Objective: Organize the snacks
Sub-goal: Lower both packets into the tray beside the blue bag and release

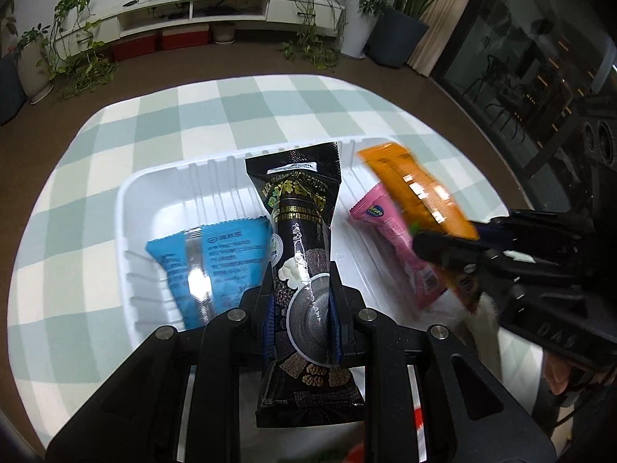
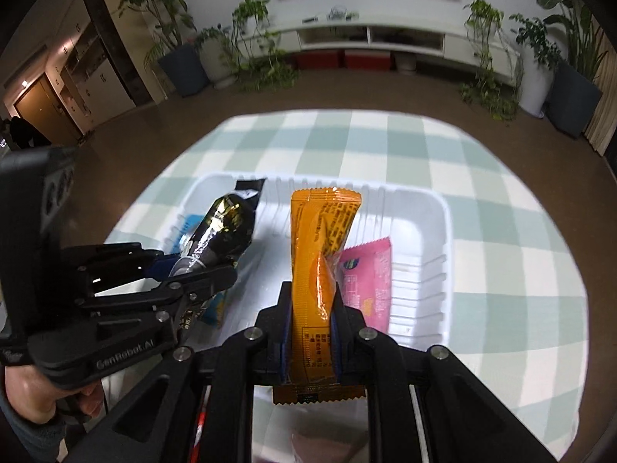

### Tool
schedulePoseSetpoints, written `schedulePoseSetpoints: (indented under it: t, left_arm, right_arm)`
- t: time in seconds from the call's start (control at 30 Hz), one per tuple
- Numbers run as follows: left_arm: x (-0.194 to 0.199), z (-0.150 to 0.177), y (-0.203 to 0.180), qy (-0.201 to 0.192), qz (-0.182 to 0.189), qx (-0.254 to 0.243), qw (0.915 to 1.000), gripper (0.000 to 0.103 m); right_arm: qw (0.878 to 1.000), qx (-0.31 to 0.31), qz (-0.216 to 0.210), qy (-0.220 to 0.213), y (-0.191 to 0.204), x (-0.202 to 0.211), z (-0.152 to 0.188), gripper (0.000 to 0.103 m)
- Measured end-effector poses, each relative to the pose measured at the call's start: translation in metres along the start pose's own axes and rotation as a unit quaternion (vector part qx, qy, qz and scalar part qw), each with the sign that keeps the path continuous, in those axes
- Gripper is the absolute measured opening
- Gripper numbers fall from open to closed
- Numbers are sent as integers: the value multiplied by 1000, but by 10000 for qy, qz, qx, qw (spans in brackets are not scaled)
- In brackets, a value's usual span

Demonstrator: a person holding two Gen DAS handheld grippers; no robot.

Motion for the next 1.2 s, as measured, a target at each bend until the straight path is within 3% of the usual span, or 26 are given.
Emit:
schedulePoseSetpoints:
  t: [0.4,0.73,0.83,0.9,1.03,1.1,1.2]
  left_arm:
    - [-47,8,-3,283,-117,-160,9994,22]
    - [-39,12,-3,233,-163,-125,9995,23]
    - [-35,12,-2,187,-127,-92,9997,25]
    - [-31,13,-1,153,-122,-56,9998,31]
    - [-12,11,-1,-32,-123,8,9999,54]
    - [4,10,-1,-197,-91,62,9997,60]
    - [38,13,-3,-509,-121,128,9985,66]
  right_arm:
    - [9989,-17,245,409,-12,-49,13,18]
    - [9985,22,338,432,-13,-55,13,24]
    - [9984,42,396,393,-14,-53,12,31]
    - [9985,19,411,355,-17,-49,11,37]
    - [9991,-43,342,262,-16,-35,6,43]
    - [9994,-8,333,67,-13,-16,2,53]
    - [9994,25,236,-239,-8,20,1,60]
Point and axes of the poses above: each gripper's, at about its wrist camera, not at the fingertips, and x roughly against the way its jaws point, y to its left, z to its underside, the point moved 7 cm from there along -x, roughly the way its jaws point, and after that the axes turned 7 degrees about -x, right-handed, at the moved point
